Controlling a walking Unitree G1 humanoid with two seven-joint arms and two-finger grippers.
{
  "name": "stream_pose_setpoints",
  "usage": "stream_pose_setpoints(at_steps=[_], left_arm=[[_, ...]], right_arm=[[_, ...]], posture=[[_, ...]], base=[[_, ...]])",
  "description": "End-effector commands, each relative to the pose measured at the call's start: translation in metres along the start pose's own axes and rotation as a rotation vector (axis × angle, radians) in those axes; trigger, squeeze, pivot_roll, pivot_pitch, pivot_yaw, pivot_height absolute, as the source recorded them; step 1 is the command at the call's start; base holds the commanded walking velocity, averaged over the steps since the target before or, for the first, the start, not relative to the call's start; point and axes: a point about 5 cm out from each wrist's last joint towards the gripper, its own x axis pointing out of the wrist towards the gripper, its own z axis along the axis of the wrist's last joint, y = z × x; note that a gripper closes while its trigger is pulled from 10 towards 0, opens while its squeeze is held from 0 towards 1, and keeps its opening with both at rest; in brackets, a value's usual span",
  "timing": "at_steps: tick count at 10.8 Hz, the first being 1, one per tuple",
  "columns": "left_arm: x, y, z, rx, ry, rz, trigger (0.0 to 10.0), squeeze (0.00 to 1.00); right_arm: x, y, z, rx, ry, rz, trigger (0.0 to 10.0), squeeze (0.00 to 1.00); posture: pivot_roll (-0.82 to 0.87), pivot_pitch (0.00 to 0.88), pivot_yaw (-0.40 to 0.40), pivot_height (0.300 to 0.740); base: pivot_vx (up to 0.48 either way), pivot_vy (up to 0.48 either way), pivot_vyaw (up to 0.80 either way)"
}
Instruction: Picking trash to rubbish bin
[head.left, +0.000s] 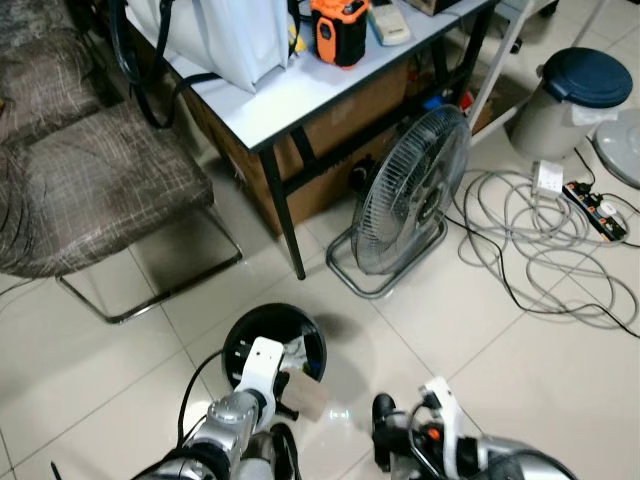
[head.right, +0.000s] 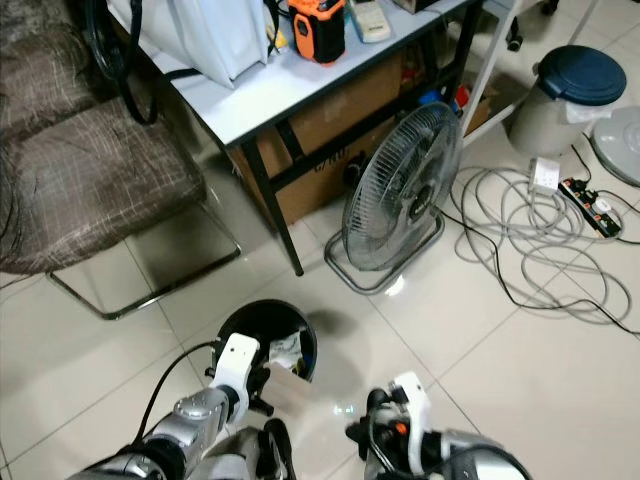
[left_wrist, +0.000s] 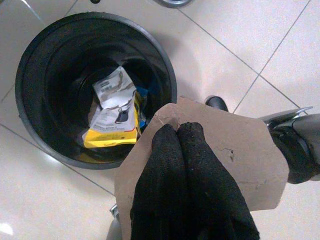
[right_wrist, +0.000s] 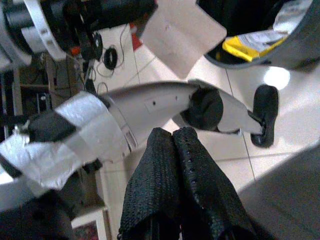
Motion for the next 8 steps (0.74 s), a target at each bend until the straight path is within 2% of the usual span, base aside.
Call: stream_pose_setpoints(at_steps=[1,4,8], left_arm=[[-0.001,-0.004,-0.01,-0.008,0.026,-0.018,10.0,0.0],[0.001,-0.008,-0.002,-0.001,-0.012,-0.027,10.0,0.0],[0.001,-0.01,0.0,-0.016,-0.024,-0.029,10.0,0.0]], right_arm=[[-0.004,-0.001,-0.033,0.096,0.093,-0.013,10.0,0.0],[-0.007,0.005,-0.045,0.103,0.152,-0.013,10.0,0.0],[-0.012,0.008,-0.042,0.086,0.165,-0.035,10.0,0.0]], posture=[[-0.26,0.32,0.089,0.74],[-0.26,0.321,0.088,0.74],[-0.27,0.325,0.088,0.74]], base=[[0.0,0.0,0.0],[0.0,0.0,0.0],[0.0,0.0,0.0]])
